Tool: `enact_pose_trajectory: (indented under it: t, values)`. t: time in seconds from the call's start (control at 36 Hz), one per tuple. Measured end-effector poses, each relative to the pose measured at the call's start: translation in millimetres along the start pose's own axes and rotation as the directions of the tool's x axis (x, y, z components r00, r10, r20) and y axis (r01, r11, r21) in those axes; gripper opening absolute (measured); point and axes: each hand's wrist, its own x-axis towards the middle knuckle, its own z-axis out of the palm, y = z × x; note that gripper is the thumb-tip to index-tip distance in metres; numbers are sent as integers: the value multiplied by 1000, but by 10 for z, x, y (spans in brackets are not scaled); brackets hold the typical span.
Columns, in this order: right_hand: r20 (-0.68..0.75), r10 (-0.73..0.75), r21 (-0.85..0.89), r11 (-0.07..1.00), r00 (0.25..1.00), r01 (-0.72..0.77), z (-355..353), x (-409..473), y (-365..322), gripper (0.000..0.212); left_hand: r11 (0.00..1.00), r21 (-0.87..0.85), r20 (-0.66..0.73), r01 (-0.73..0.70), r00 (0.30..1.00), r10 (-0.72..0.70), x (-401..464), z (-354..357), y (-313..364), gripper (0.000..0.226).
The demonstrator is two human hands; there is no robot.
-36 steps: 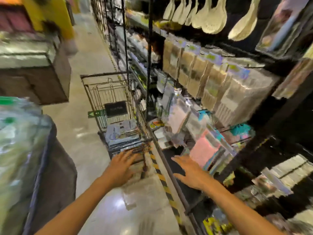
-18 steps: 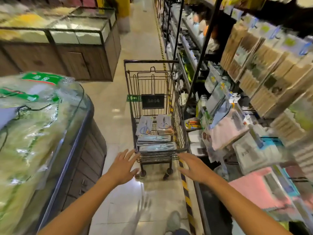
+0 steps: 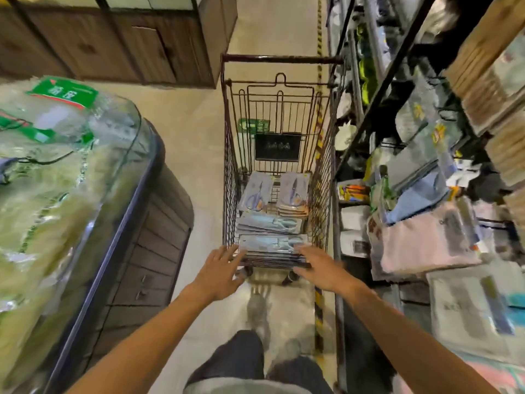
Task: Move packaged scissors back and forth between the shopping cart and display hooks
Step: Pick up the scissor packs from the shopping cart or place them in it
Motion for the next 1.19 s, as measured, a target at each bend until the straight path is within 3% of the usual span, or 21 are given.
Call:
enact_pose_trajectory:
  t: [0.14,0.36,0.53,0.69,0.89,1.0,1.08,1.19]
  values:
    - [65,47,67,996,997,-52,-100,419,183,62,998,-45,-28,-48,999,47,713,14,-146,96]
    - [91,147,52,987,985,-152,-60,1071,392,62,981,-186,108,55,994,-35,1621,265,-354,71]
    - [159,209,55,974,965,-220,-95,1552,557,59,966,-230,214,121,974,-71,2077,389,-435,71]
    - [186,171,80,979,968,-189,13,2374,775,58,935,-284,241,212,960,-145,2465,593,-533,71]
    - [128,-36,191,982,991,11,403,3191,1095,53,881,-435,71,186,982,-173,2824,993,-731,54]
    - [84,-1,122,993,996,-9,691,3544,1265,59,875,-440,84,202,979,-183,2976,1107,-768,61]
    - [-3,-31,-19,999,1000,31,790,3684,1308,60,851,-421,204,313,947,-247,3052,1180,-792,68]
    - [-45,-59,-148,988,997,52,893,3745,1370,60,824,-454,216,339,939,-267,3087,1243,-799,70]
